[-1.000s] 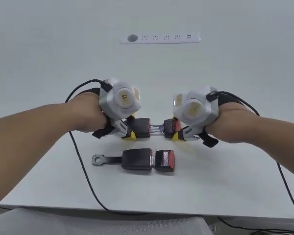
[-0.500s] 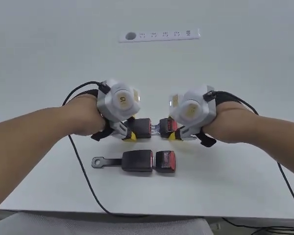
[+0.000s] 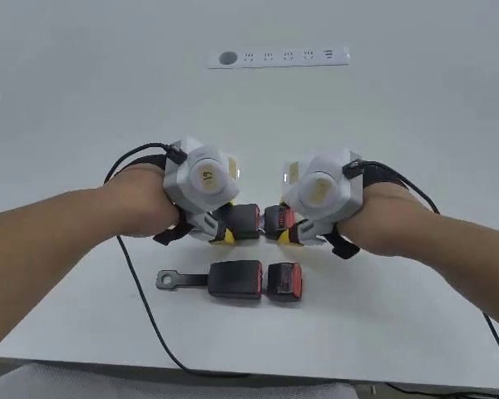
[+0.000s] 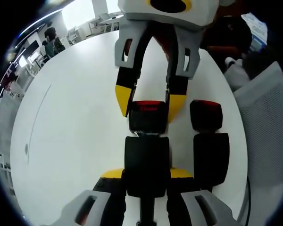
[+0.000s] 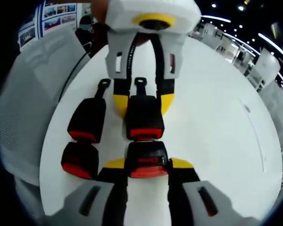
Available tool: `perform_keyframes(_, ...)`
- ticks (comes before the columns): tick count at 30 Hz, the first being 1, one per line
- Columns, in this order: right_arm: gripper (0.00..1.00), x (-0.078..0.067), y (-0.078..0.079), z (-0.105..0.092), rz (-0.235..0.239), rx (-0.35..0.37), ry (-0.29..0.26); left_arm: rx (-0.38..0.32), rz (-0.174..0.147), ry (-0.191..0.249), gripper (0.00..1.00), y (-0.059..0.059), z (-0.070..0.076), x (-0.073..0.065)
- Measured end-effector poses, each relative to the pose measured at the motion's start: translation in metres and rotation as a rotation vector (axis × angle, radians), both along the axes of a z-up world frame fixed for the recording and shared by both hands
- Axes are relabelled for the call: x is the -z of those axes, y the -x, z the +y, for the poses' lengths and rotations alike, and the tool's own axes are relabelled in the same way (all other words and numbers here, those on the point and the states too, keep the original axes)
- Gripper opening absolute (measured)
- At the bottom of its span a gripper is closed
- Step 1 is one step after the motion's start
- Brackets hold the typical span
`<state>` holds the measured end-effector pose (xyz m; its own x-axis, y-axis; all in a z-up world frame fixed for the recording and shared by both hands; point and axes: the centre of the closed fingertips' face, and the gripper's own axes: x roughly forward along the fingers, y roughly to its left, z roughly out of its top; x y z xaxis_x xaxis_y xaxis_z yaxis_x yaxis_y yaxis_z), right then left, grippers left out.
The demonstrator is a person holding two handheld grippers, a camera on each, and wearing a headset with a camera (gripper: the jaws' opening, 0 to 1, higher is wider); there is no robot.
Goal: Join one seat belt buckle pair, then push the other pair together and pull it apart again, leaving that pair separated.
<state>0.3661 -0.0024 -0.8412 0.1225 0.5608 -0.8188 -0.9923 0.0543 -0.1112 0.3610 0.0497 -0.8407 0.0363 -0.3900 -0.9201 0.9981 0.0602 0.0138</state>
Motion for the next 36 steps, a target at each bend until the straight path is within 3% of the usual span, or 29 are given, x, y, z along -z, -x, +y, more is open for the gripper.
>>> perform_keyframes(15,0.31,0.0004,-0.0004,-0.0009,0.012,0.001,-0.009,-0.001,0.002,-0.005,0.33,-0.0001,0.0003,0.0012)
perform_keyframes(28,0.33,0.0005,-0.0008,-0.0019,0.010,0.033,-0.017,-0.013,0.003,0.035,0.34,-0.0004,-0.0002,0.0005)
perform_keyframes(36,0.33,0.0012,-0.0012,-0.0106,0.018,0.029,0.031,-0.017,0.002,0.014,0.34,0.0005,-0.0001,0.0000)
